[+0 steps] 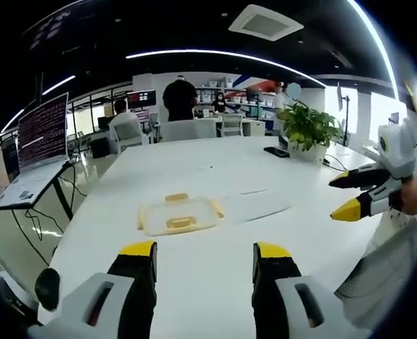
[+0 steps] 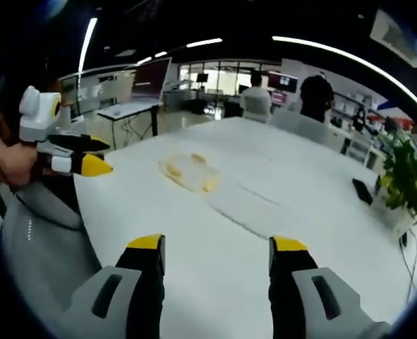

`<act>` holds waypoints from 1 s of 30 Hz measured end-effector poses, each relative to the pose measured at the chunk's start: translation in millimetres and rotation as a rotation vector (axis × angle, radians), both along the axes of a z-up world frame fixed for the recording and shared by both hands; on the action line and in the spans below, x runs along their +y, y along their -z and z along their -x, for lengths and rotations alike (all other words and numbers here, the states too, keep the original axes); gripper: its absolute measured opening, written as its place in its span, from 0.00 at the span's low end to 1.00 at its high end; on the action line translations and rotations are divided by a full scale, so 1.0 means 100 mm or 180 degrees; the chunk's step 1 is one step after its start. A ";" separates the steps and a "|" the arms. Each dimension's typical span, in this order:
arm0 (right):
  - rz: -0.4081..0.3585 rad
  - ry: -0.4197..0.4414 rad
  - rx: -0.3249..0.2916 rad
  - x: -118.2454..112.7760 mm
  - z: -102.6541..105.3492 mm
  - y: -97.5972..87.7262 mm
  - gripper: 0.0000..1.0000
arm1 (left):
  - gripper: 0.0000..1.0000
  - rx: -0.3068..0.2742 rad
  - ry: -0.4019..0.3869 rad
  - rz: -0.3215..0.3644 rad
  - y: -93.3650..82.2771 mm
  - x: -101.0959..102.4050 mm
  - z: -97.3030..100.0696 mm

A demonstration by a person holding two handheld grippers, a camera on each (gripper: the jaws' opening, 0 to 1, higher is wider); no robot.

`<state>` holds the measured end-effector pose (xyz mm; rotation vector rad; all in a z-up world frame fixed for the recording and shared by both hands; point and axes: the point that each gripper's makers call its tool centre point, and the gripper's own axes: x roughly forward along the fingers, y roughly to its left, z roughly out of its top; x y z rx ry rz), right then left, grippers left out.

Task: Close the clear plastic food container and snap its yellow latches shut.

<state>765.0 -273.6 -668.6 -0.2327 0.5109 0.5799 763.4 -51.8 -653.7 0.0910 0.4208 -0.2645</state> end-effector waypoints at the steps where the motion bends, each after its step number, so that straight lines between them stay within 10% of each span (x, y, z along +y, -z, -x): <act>1: -0.0017 -0.0042 0.0048 0.03 -0.01 0.02 0.56 | 0.47 -0.0012 0.0013 -0.0001 0.00 0.01 -0.02; 30: 0.0283 -0.0706 0.0034 0.39 -0.61 -0.06 0.55 | 0.46 -0.0002 0.0507 -0.0303 0.03 0.25 -0.71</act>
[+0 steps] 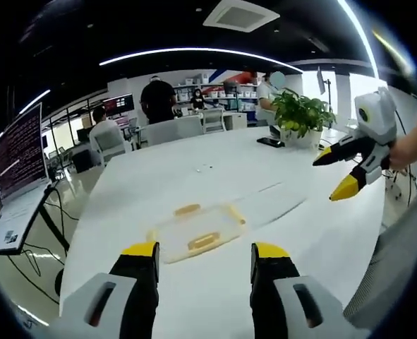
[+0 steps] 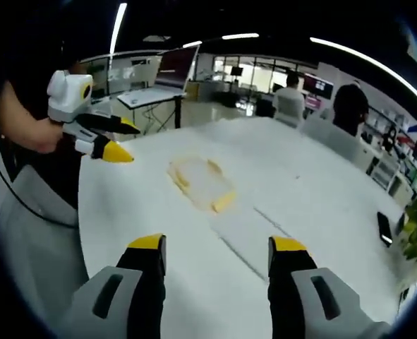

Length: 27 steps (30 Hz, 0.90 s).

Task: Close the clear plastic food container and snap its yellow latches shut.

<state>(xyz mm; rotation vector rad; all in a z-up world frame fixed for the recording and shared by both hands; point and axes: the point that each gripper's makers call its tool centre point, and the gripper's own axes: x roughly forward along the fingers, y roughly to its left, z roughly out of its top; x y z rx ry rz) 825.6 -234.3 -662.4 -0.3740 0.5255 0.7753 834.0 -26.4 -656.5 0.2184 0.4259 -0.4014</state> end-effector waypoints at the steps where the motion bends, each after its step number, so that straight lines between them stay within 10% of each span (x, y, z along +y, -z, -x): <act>1: 0.0011 -0.0038 0.0001 0.02 -0.01 0.00 0.55 | 0.46 0.0011 0.0018 -0.0010 0.01 0.01 -0.02; 27: 0.0438 -0.0751 -0.0066 0.44 -0.43 0.12 0.55 | 0.47 0.0238 0.0551 -0.0496 0.33 0.17 -0.35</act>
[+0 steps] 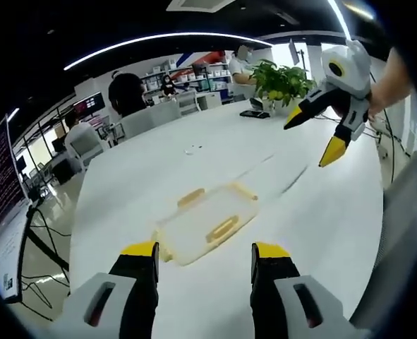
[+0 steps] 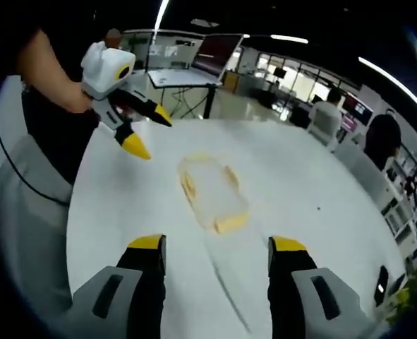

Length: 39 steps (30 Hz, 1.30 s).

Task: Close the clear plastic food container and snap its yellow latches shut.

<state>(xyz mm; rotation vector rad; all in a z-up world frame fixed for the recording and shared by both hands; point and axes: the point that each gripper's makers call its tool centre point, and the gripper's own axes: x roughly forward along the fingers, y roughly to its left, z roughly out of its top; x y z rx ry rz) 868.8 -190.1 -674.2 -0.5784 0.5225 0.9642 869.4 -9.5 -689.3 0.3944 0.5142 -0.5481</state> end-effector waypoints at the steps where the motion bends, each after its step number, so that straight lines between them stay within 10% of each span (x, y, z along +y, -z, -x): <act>1: -0.0003 -0.0014 0.0018 0.02 -0.01 0.02 0.55 | 0.47 0.0002 0.0019 -0.0023 0.02 0.00 0.00; 39: 0.0530 -0.0953 0.0031 0.34 -0.39 0.17 0.56 | 0.47 0.0214 0.0894 -0.0431 0.13 0.05 -0.52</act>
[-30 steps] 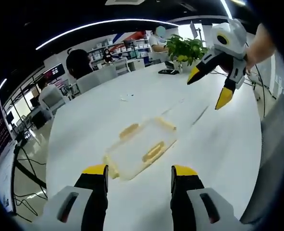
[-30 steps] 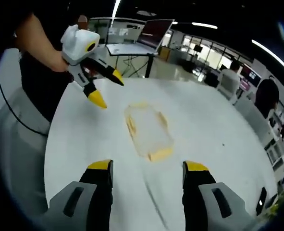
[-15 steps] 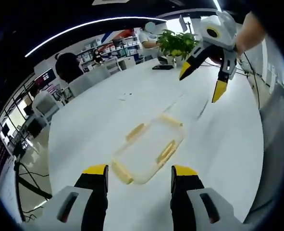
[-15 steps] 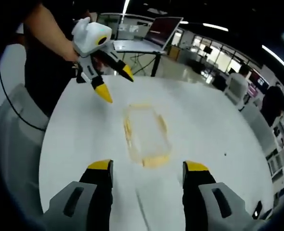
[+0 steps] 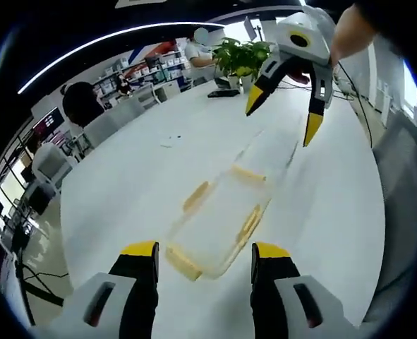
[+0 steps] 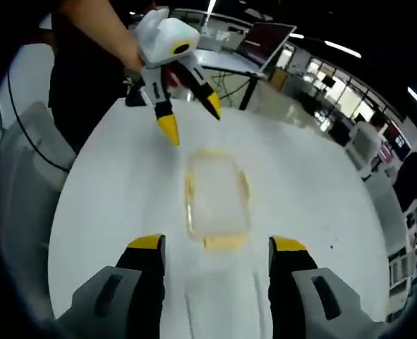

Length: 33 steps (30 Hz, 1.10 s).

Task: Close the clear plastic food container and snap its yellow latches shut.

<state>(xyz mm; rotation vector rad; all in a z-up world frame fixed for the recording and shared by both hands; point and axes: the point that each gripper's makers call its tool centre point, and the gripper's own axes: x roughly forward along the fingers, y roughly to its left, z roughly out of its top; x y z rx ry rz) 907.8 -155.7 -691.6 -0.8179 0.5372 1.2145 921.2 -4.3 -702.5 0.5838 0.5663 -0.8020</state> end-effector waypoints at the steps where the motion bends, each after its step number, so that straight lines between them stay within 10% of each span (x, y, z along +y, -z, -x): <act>1: 0.0016 -0.0022 -0.0004 0.01 -0.02 0.01 0.56 | 0.47 0.0006 0.0021 -0.0001 0.01 -0.01 -0.01; 33: 0.0348 -0.0256 0.0448 0.14 -0.22 0.44 0.54 | 0.50 0.0630 0.0890 -0.0264 0.30 0.12 -0.22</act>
